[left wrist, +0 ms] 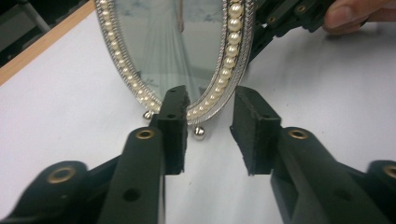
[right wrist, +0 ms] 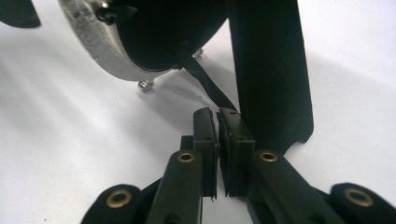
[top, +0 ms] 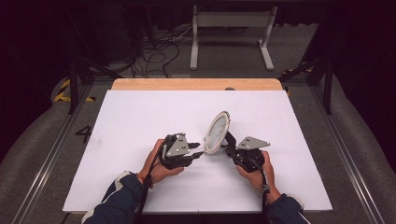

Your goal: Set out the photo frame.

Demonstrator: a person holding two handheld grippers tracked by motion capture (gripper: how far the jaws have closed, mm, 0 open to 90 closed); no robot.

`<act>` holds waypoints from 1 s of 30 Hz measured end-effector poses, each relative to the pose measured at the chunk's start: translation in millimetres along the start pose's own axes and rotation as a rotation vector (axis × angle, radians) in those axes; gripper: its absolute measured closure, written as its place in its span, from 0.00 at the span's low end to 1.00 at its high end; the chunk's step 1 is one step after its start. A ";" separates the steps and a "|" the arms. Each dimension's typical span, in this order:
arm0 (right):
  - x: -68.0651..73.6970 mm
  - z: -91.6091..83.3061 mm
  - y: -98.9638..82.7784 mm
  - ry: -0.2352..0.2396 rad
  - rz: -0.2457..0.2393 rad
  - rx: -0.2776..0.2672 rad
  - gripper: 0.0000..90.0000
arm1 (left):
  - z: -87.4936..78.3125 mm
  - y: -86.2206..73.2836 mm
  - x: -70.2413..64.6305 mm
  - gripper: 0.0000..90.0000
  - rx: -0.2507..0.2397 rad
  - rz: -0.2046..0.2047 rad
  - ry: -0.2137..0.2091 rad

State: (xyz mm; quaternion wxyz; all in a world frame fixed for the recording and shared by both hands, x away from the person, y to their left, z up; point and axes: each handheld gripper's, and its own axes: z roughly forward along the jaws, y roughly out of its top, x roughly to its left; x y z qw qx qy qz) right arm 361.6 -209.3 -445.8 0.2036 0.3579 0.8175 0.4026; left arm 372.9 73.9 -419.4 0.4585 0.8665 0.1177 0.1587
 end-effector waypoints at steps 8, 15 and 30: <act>12.2 -3.7 3.9 0.034 -0.010 -0.041 0.84 | -15.4 -12.0 6.8 0.54 0.018 -0.034 0.049; 24.8 -4.5 8.0 0.042 0.003 -0.071 0.73 | -31.0 -30.3 11.8 0.40 0.051 -0.087 0.107; 35.2 4.9 10.9 0.031 0.048 -0.069 0.59 | -54.3 -68.1 6.3 0.22 0.164 -0.113 0.147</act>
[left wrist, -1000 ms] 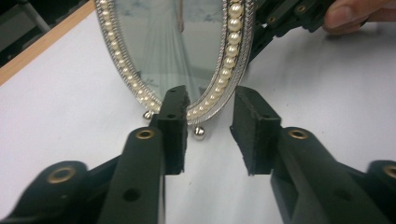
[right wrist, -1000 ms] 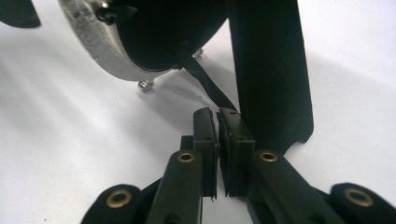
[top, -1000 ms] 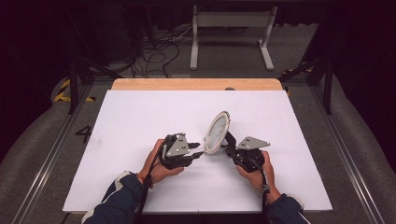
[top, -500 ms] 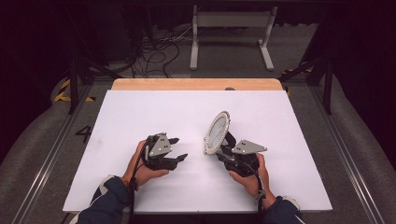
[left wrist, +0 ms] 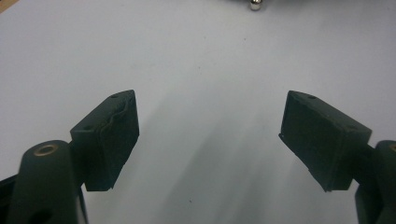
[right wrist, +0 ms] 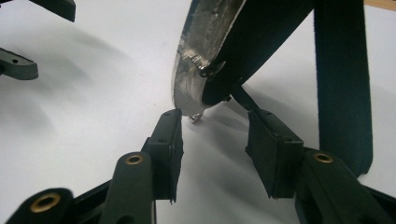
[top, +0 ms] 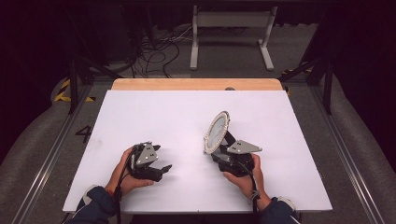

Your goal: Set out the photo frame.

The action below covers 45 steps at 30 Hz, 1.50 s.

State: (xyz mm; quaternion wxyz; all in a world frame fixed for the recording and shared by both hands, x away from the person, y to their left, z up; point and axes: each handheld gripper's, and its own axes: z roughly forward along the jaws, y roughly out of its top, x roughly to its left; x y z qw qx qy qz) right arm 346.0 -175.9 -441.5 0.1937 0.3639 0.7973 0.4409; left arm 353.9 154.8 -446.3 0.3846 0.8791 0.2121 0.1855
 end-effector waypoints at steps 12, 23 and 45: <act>7.7 -0.6 7.7 0.005 0.029 -0.062 0.54 | 2.2 -2.9 -6.1 0.19 0.024 0.002 -0.016; 13.9 19.2 10.0 -0.088 0.117 -0.103 0.55 | 3.5 -2.7 -7.1 0.19 0.012 0.000 -0.026; -1.5 6.6 5.6 0.004 0.121 -0.083 0.70 | 2.2 -2.8 -7.1 0.19 -0.014 -0.011 0.000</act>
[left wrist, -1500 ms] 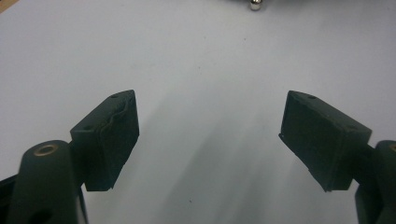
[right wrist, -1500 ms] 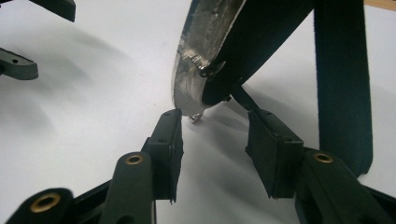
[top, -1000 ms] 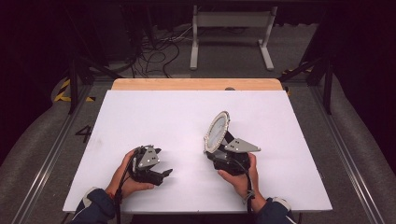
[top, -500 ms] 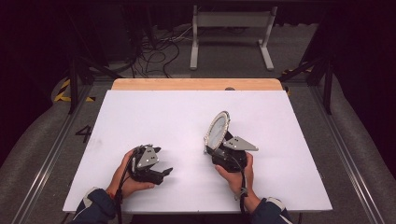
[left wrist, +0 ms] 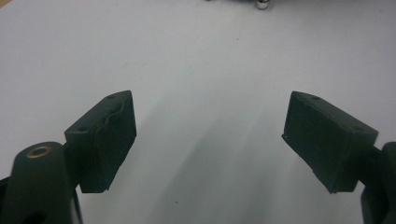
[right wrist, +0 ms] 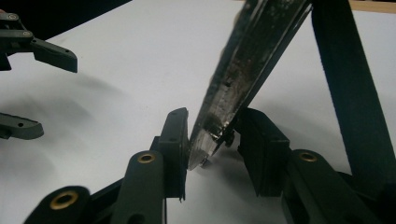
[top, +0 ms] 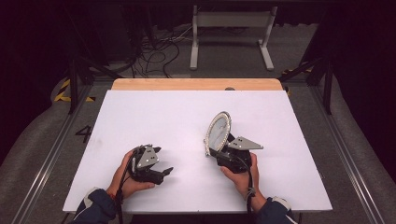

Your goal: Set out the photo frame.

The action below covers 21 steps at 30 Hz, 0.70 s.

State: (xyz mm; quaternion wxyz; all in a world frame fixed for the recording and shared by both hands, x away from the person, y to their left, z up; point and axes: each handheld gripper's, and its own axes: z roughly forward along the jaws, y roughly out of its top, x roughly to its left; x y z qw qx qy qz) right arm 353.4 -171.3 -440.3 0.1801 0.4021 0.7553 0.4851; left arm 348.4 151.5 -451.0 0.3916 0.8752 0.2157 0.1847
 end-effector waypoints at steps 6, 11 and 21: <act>-2.0 -7.1 -3.2 0.015 -0.008 0.007 0.73 | -1.8 0.1 0.0 0.19 -0.006 -0.006 0.006; -2.4 -9.9 -4.9 0.016 -0.012 0.007 0.73 | -1.7 0.0 0.0 0.19 -0.003 -0.005 0.006; 0.0 -0.7 -6.6 -0.026 -0.007 0.002 0.63 | 1.0 0.2 -0.8 0.19 0.009 0.006 0.002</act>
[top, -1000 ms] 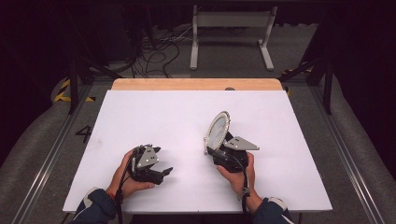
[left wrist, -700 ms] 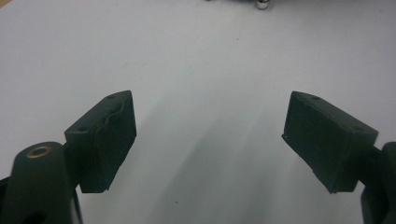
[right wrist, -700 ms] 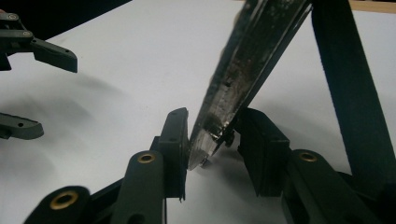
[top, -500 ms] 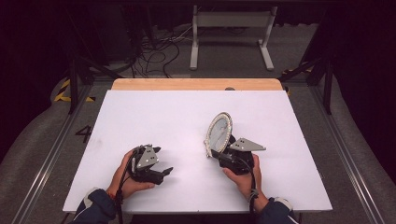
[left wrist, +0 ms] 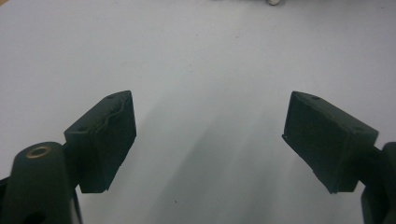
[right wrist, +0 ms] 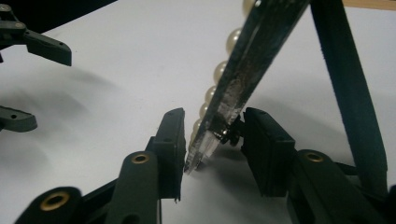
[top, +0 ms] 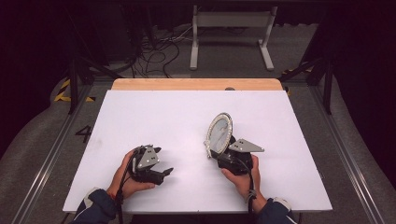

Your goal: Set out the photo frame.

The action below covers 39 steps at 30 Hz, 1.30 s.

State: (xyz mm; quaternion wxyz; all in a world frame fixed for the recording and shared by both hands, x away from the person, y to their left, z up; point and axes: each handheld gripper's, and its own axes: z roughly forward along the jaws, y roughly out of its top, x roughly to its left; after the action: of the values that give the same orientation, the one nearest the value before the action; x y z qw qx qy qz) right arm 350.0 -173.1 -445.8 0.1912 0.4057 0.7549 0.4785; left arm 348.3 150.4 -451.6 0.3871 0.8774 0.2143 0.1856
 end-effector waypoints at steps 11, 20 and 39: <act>1.7 10.8 -2.0 -0.009 0.048 -0.002 0.71 | 1.3 0.4 -2.1 0.19 0.001 -0.001 -0.014; -2.5 8.2 -1.2 0.025 0.054 0.023 0.76 | 1.5 0.4 -2.3 0.19 0.003 0.001 -0.018; -9.5 -1.7 -0.1 0.111 0.044 0.081 0.84 | 0.3 0.7 -2.7 0.19 0.003 0.008 -0.025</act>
State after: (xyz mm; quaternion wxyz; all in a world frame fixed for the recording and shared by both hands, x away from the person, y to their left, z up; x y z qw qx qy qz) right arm 354.5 -181.7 -446.0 0.1220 0.4026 0.7738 0.4735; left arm 346.3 148.4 -451.7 0.3876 0.8811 0.2060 0.1761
